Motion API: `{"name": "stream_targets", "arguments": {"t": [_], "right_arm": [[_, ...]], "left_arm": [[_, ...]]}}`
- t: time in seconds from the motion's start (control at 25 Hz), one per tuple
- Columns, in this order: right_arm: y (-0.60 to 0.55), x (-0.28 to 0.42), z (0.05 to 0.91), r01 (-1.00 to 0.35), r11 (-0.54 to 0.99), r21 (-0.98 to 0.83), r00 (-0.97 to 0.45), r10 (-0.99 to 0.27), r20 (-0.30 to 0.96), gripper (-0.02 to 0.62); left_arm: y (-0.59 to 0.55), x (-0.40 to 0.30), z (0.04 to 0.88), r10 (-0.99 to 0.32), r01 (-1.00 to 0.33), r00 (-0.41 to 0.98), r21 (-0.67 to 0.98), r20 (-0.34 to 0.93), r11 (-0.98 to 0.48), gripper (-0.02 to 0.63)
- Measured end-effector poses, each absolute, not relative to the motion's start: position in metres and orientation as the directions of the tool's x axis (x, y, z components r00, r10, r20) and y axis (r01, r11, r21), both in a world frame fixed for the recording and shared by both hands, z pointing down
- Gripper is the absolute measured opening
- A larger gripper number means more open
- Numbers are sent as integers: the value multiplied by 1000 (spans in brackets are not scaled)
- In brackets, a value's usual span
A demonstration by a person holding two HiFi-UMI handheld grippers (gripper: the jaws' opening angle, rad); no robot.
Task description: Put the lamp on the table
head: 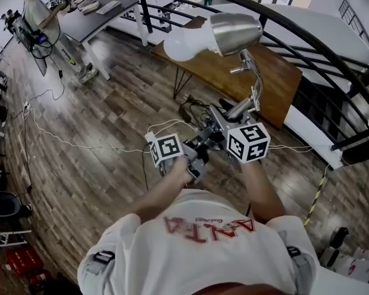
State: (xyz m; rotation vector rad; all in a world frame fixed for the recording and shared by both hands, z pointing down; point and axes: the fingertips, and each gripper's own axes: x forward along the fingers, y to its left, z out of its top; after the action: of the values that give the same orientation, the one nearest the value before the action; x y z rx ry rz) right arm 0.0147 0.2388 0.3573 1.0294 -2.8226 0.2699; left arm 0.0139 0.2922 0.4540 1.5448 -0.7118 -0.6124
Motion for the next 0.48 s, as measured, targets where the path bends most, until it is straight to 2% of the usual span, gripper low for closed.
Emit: {"name": "stream_targets", "arguments": {"t": [0.48], "right_arm": [[143,-66,364,-662,741,-112,-746,-638,191,137]], "left_arm": [[196,-66,460,-732,-66,681,997,11,-46,149]]}}
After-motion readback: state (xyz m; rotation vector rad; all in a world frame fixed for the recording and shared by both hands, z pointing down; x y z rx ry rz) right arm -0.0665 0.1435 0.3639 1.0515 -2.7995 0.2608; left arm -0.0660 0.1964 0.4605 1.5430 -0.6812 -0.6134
